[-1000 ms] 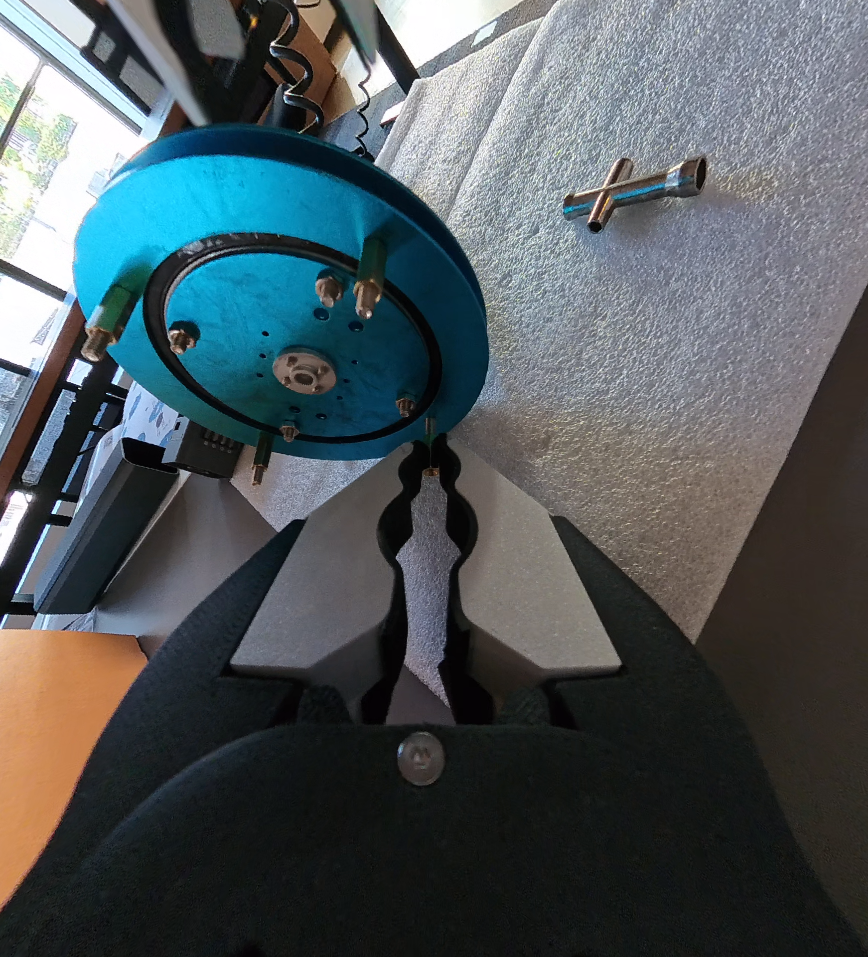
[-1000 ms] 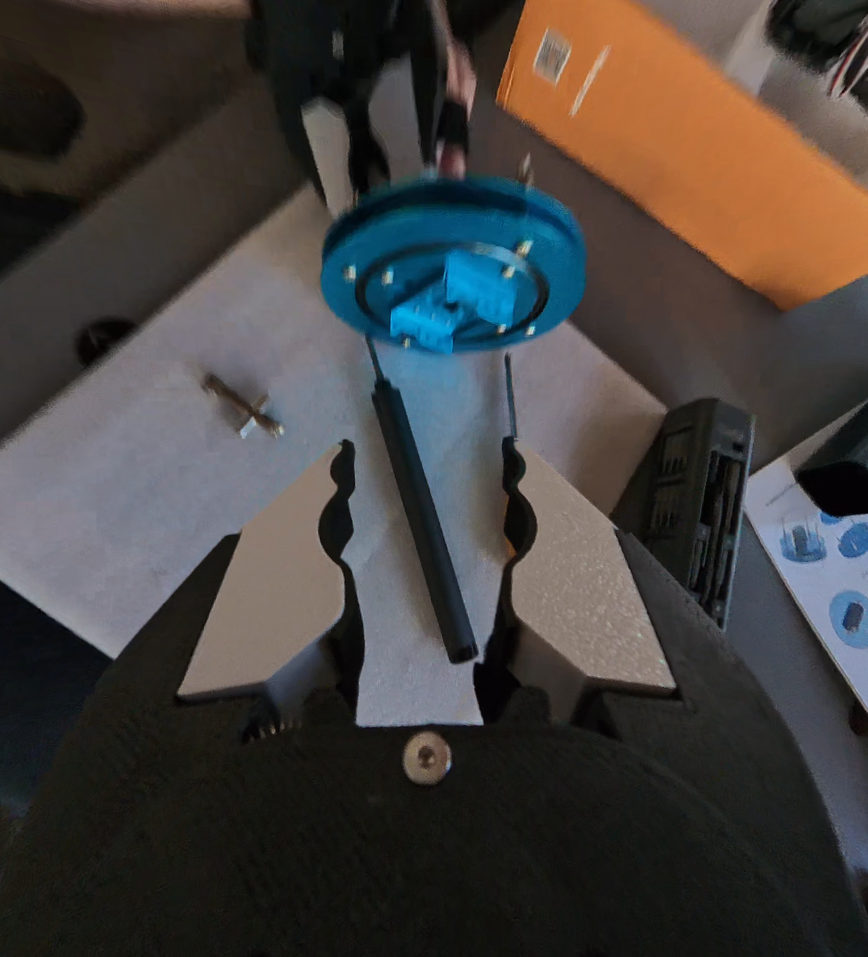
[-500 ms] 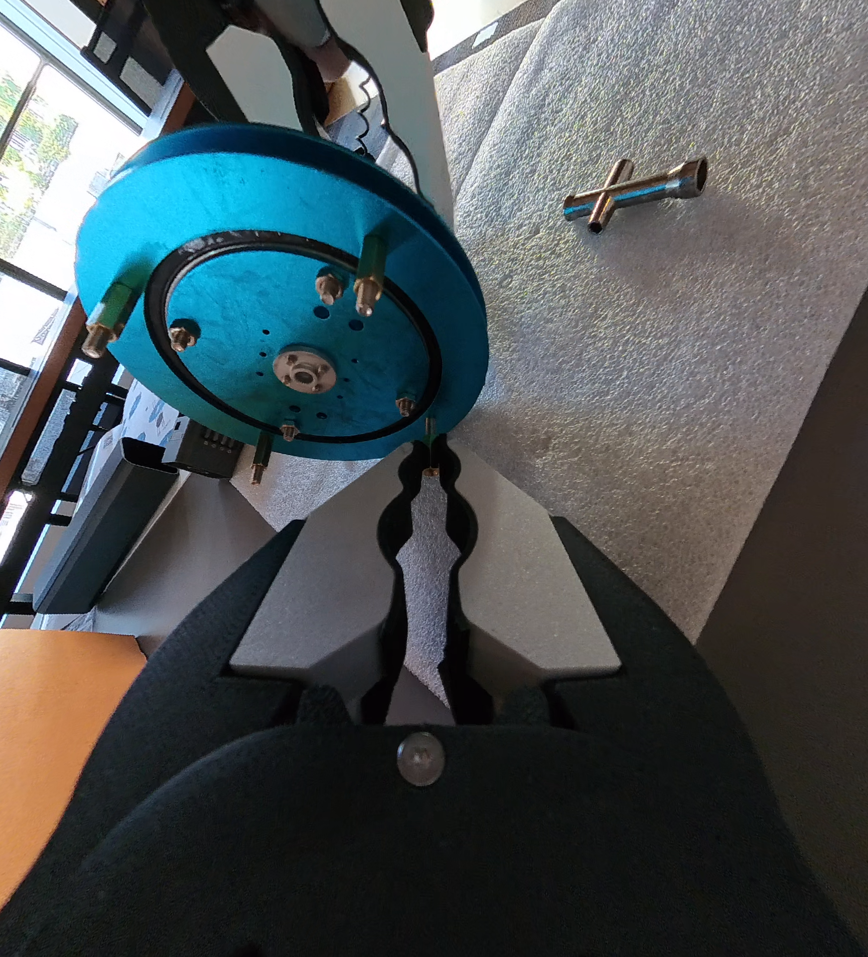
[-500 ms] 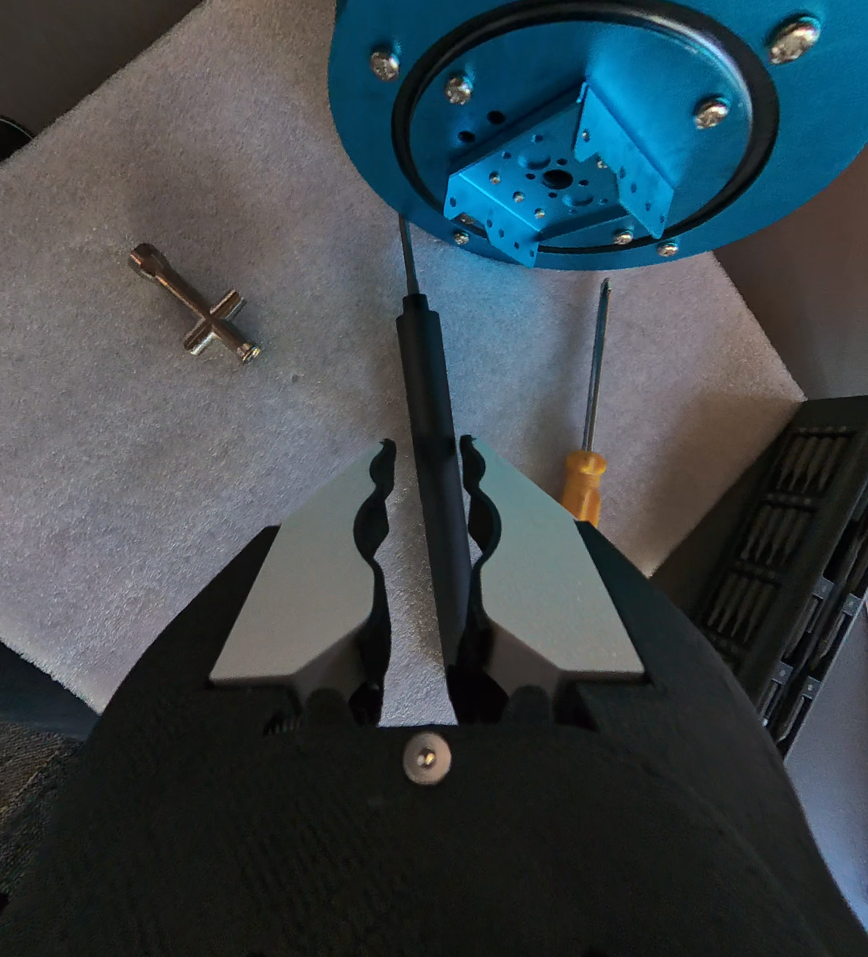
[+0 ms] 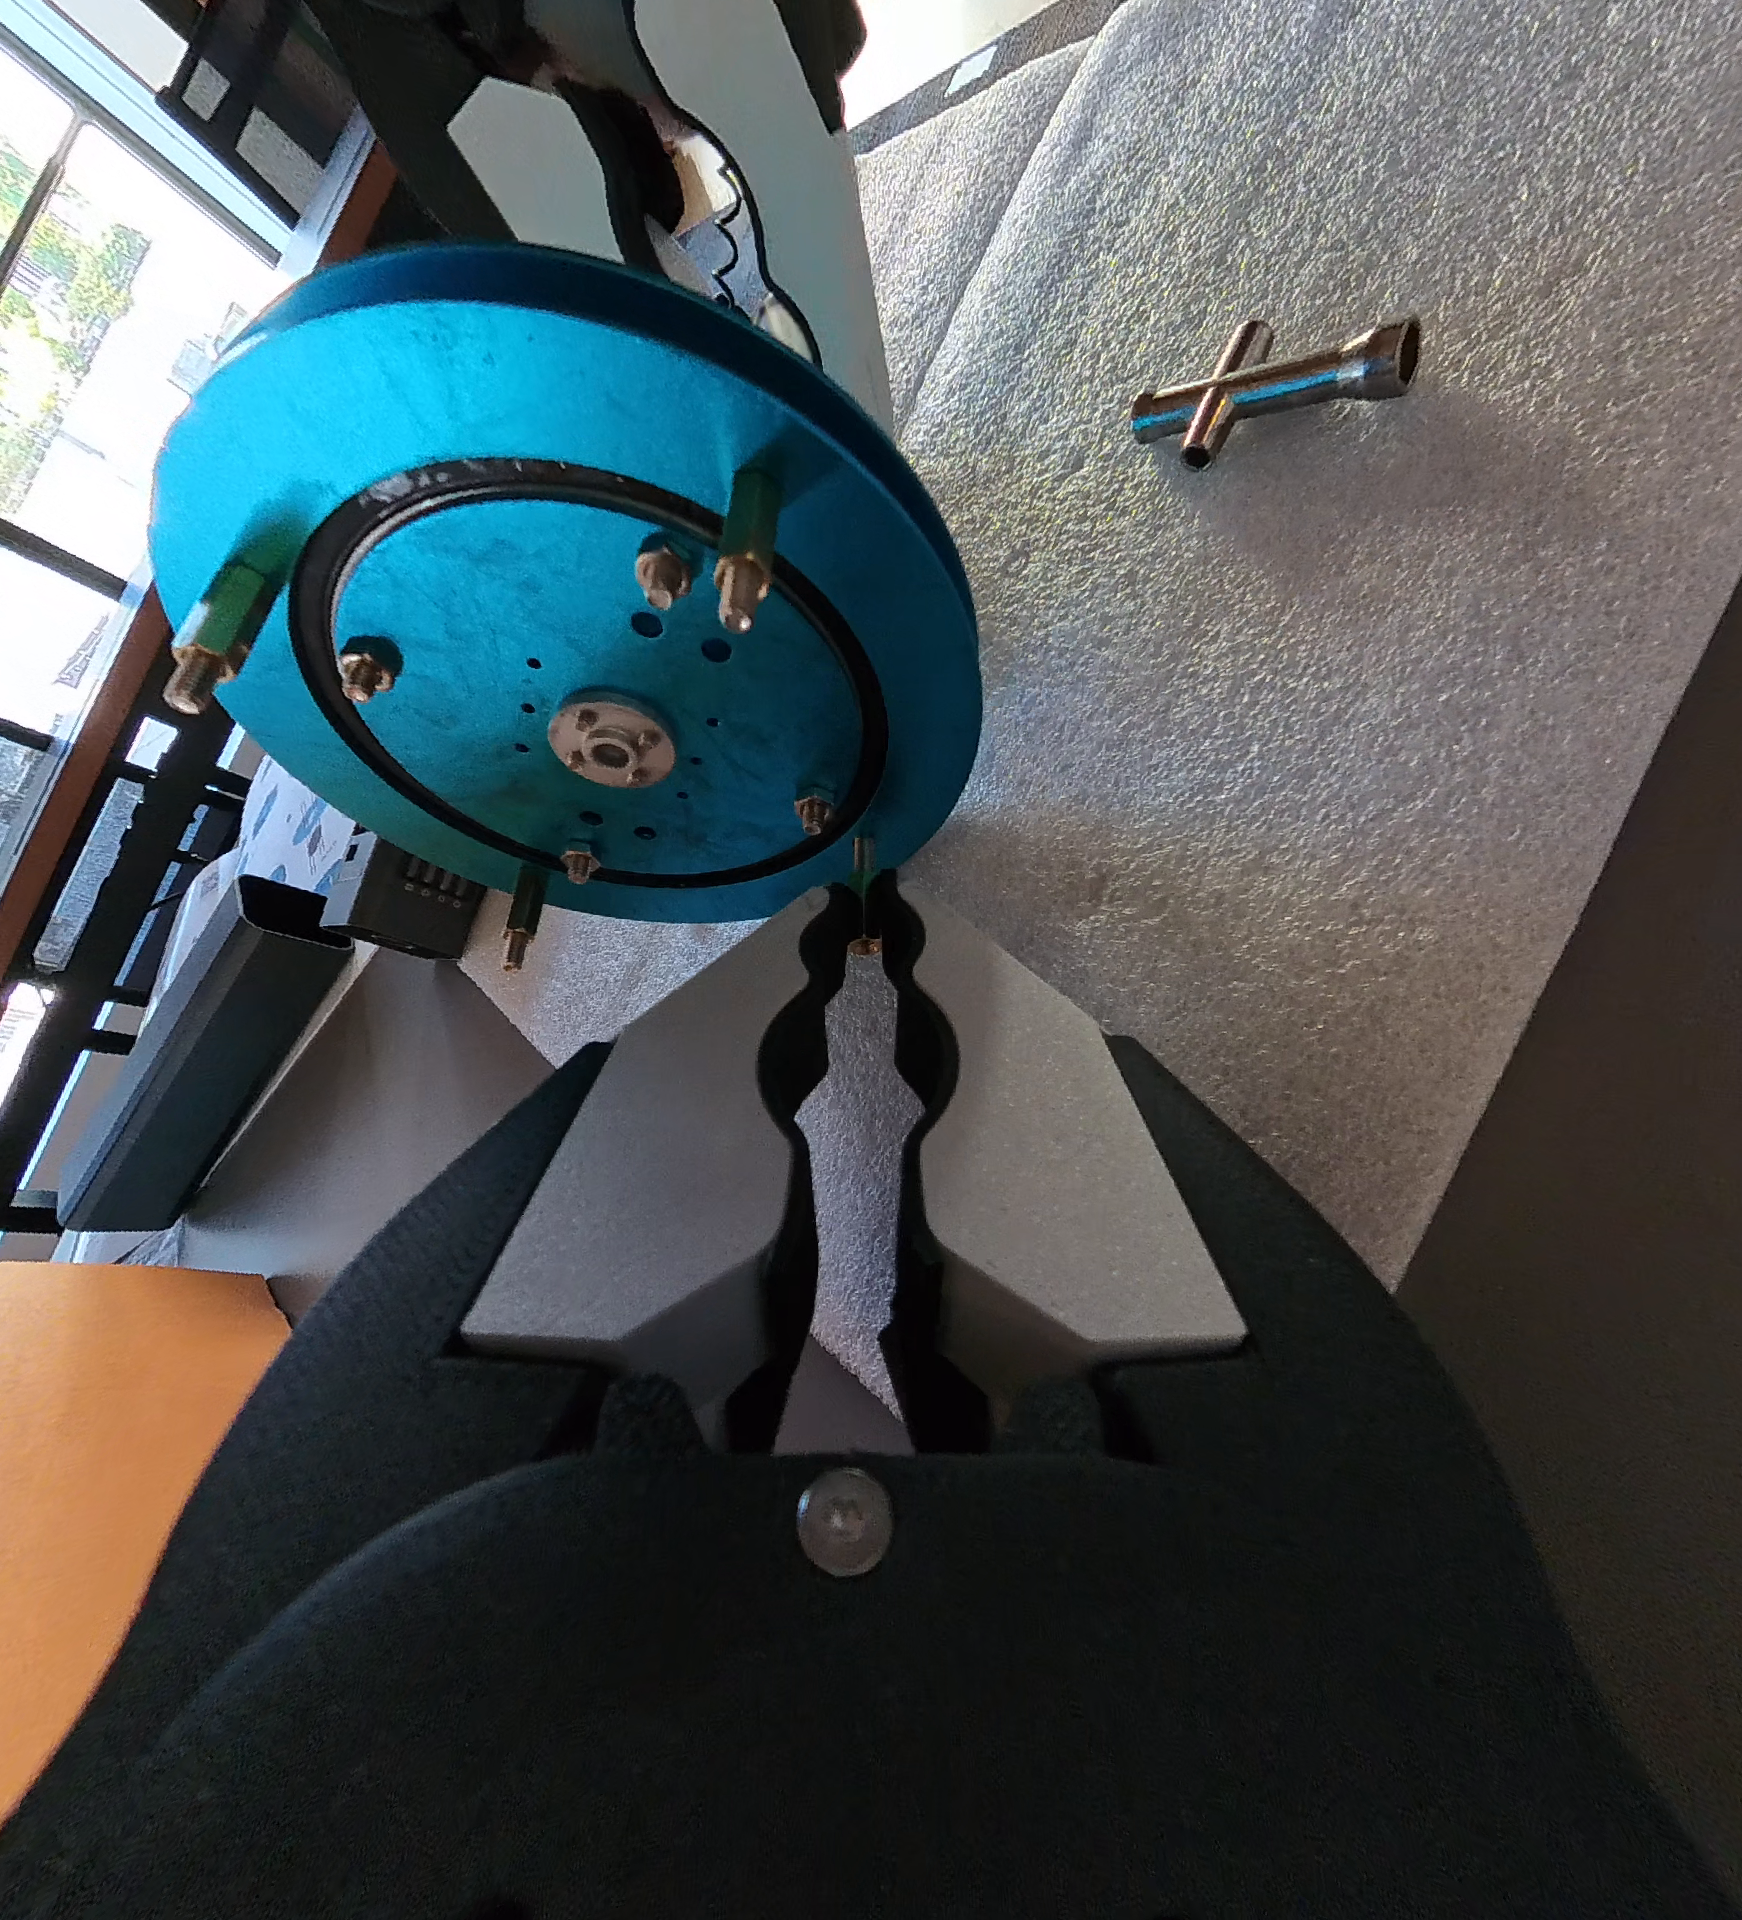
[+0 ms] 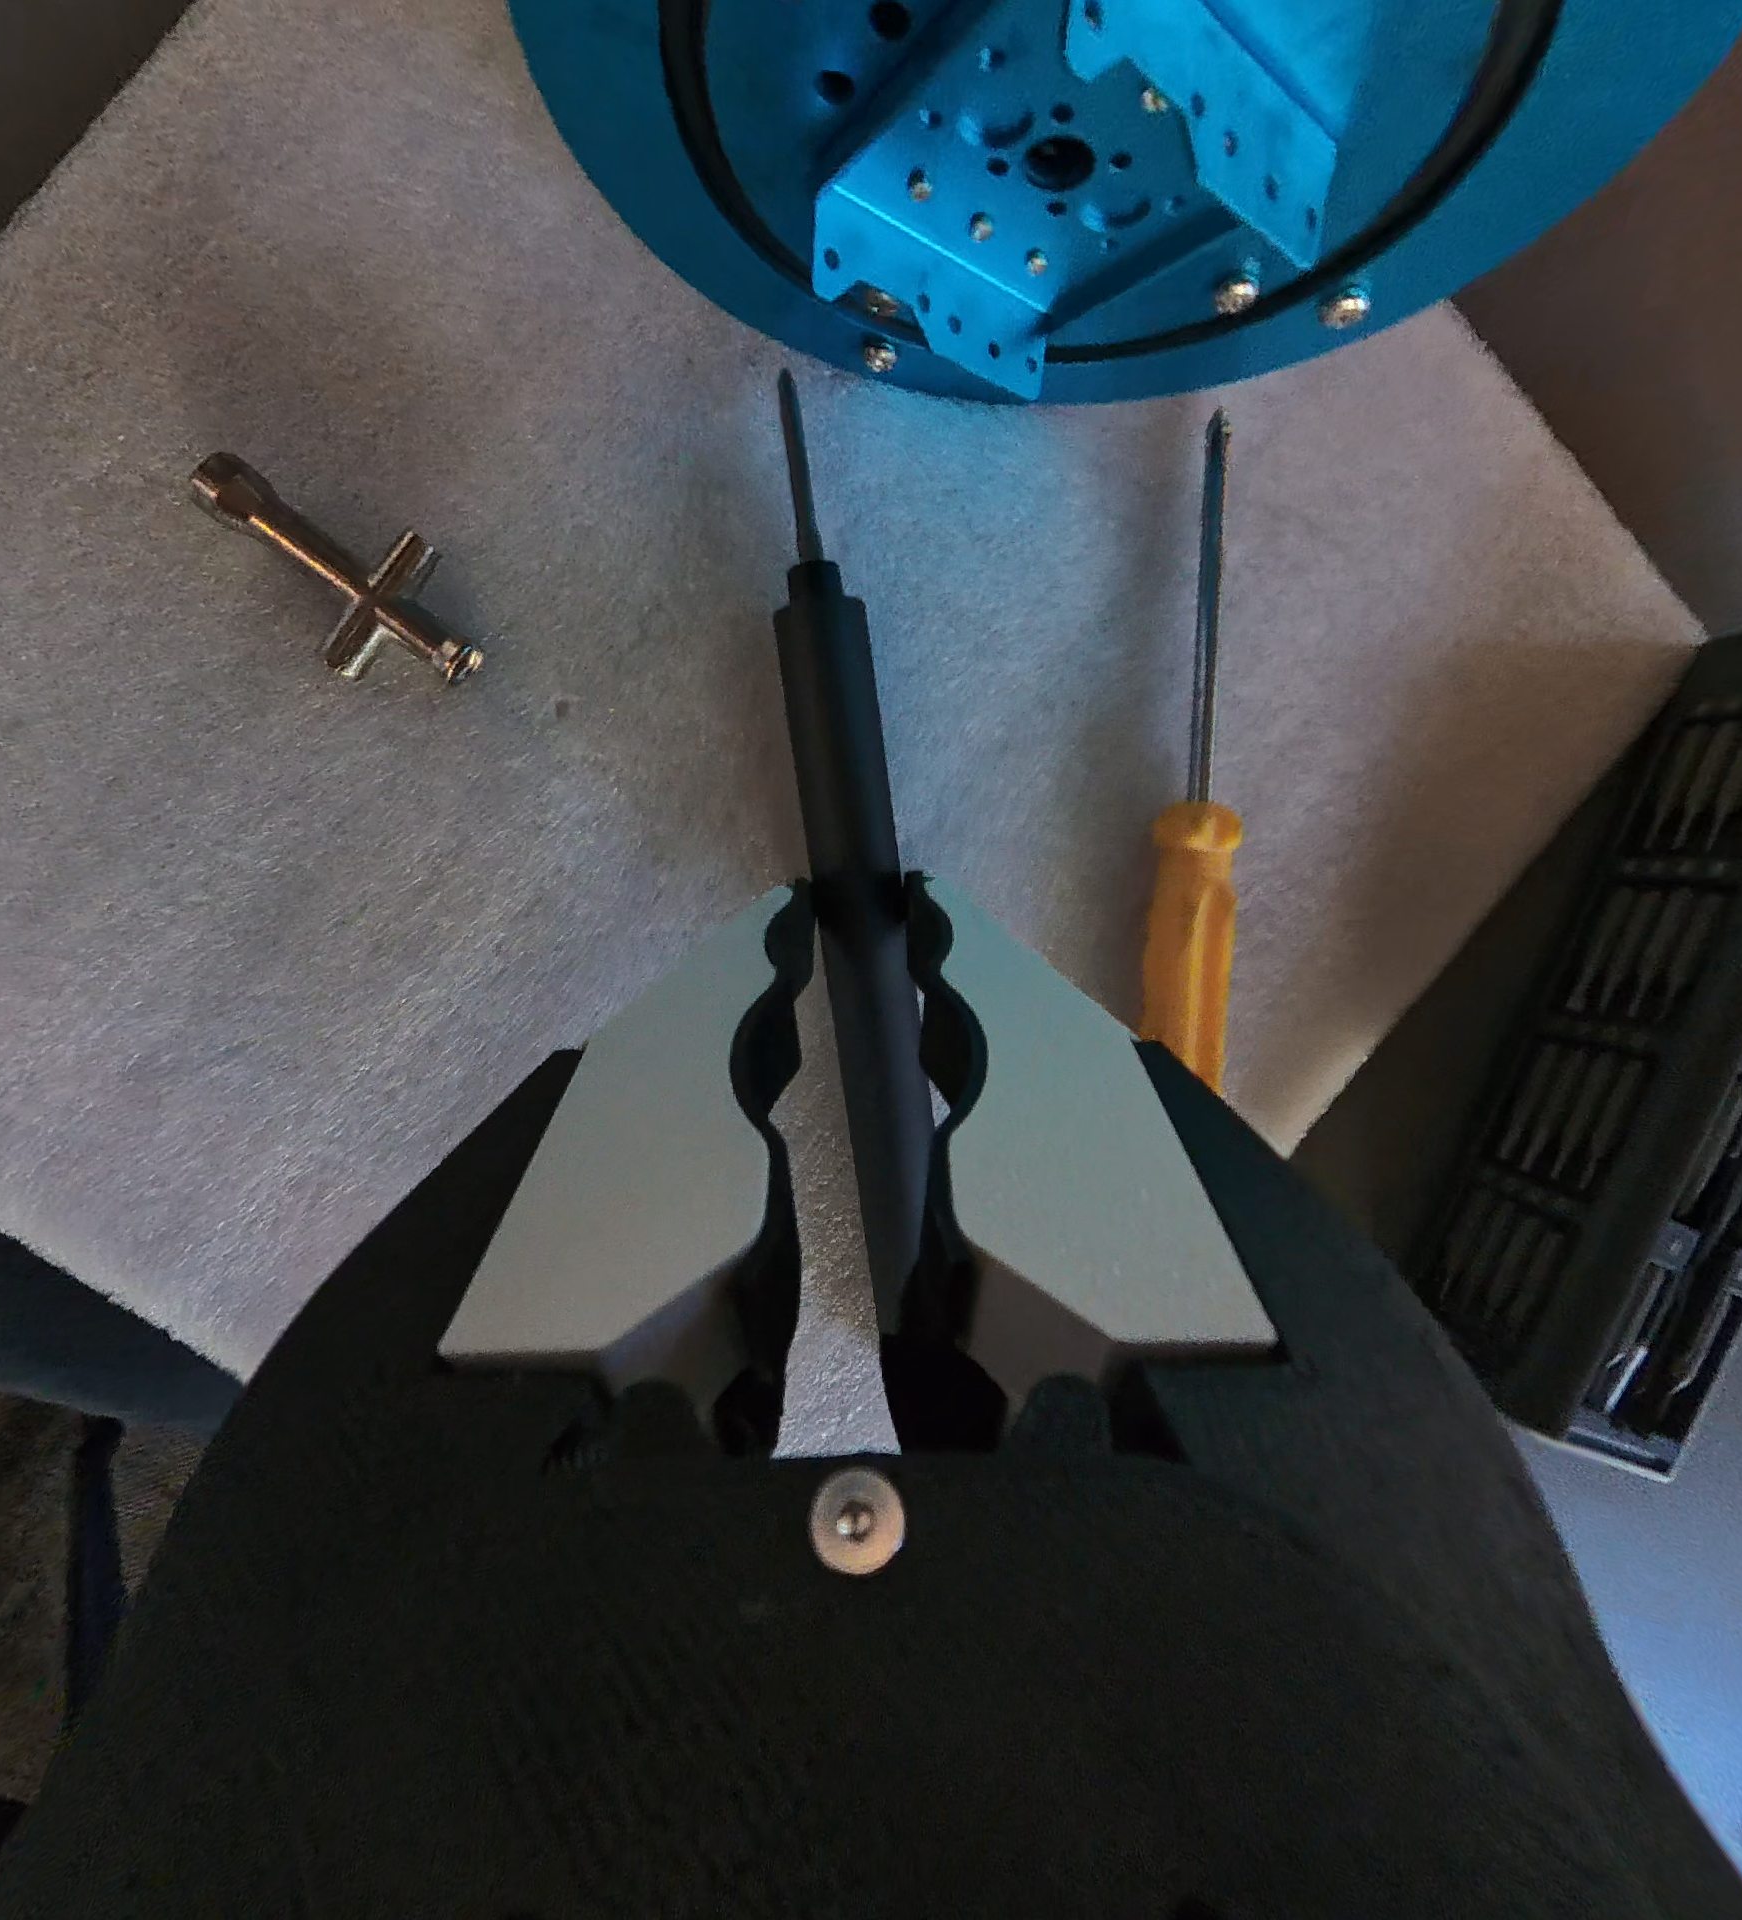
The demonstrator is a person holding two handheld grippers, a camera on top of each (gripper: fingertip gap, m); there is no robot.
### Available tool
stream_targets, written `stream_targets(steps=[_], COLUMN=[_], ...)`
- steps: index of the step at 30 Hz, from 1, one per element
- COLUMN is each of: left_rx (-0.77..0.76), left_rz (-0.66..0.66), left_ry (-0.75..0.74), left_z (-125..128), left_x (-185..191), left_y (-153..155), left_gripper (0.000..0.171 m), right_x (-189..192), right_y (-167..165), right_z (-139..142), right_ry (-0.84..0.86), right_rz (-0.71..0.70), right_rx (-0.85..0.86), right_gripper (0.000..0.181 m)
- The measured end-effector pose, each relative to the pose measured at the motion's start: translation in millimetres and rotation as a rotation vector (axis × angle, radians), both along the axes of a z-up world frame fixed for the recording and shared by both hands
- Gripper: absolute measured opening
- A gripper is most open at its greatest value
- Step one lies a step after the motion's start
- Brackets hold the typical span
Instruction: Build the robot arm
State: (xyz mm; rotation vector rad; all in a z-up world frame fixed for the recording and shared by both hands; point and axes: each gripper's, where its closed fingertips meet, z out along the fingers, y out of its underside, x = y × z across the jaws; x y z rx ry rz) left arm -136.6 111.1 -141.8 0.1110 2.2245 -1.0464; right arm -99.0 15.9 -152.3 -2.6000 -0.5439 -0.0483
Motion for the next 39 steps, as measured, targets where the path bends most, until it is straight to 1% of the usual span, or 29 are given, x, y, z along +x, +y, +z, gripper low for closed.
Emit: stream_targets(steps=[7, 14, 20, 39], left_rx=[-0.001, -0.001, -0.001, 0.001], left_rz=[0.0, 0.0, 0.001, 0.0], left_ry=[0.004, 0.004, 0.005, 0.004], left_z=[-0.1, -0.3, -0.3, -0.5], left_x=[0.1, 0.0, 0.1, 0.0], left_y=[0.0, -0.1, 0.0, 0.1], left_gripper=[0.004, 0.004, 0.004, 0.004], right_x=[-0.1, -0.3, -1.4, -5.4], right_y=[-7.0, -3.1, 0.1, 0.0], right_z=[-0.3, -0.2, 0.0, 0.8], right_ry=[0.078, 0.115, 0.147, 0.158], right_rz=[-0.117, -0.179, -0.181, -0.162], right_rx=[-0.031, 0.005, 0.046, 0.116], right_gripper=[0.016, 0.016, 0.016, 0.016])
